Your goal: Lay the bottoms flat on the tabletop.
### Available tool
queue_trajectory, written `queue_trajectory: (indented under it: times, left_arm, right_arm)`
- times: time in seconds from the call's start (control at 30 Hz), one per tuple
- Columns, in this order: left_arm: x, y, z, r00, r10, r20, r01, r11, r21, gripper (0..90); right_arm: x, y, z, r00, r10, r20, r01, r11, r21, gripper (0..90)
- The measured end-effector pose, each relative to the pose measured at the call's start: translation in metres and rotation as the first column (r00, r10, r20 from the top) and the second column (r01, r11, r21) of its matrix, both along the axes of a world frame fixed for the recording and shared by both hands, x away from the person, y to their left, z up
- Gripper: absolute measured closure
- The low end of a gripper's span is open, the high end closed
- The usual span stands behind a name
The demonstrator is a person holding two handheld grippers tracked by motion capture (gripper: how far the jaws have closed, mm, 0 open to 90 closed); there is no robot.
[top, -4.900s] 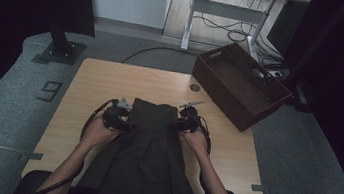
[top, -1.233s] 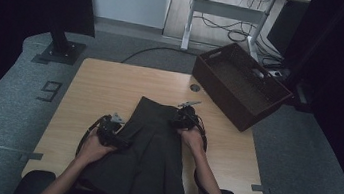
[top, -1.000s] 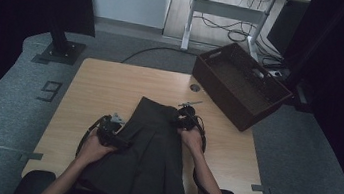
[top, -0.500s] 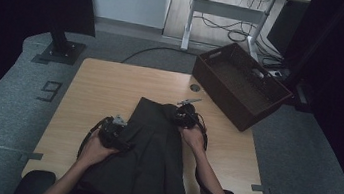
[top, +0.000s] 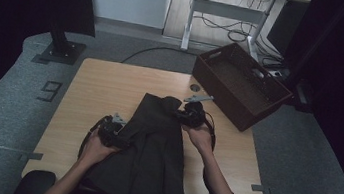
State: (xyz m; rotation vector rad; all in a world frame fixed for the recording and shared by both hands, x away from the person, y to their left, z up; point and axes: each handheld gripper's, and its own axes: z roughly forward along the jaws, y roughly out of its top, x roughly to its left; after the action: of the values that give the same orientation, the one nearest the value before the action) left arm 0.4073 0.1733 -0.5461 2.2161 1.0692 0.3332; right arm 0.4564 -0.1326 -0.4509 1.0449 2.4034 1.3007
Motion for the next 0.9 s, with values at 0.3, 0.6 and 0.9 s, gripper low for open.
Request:
queue_trajectory:
  times: [0.3,0.6,0.9]
  left_arm:
    - [0.010,-0.001,0.000,1.0000,0.009,-0.002,-0.009,1.0000,0.001,0.0]
    - [0.025,-0.003,0.001,0.9998,0.018,-0.009,-0.018,0.9998,0.004,0.0]
    - [0.050,-0.007,0.003,0.9992,0.031,-0.023,-0.031,0.9994,0.017,0.0]
  right_arm:
    - [-0.041,-0.007,0.015,0.9966,0.072,0.039,-0.074,0.996,0.045,82.2]
    - [-0.080,-0.003,0.017,0.9875,0.147,0.057,-0.150,0.987,0.061,82.4]
    - [-0.103,0.007,-0.003,0.9758,0.219,0.004,-0.219,0.974,0.052,82.4]
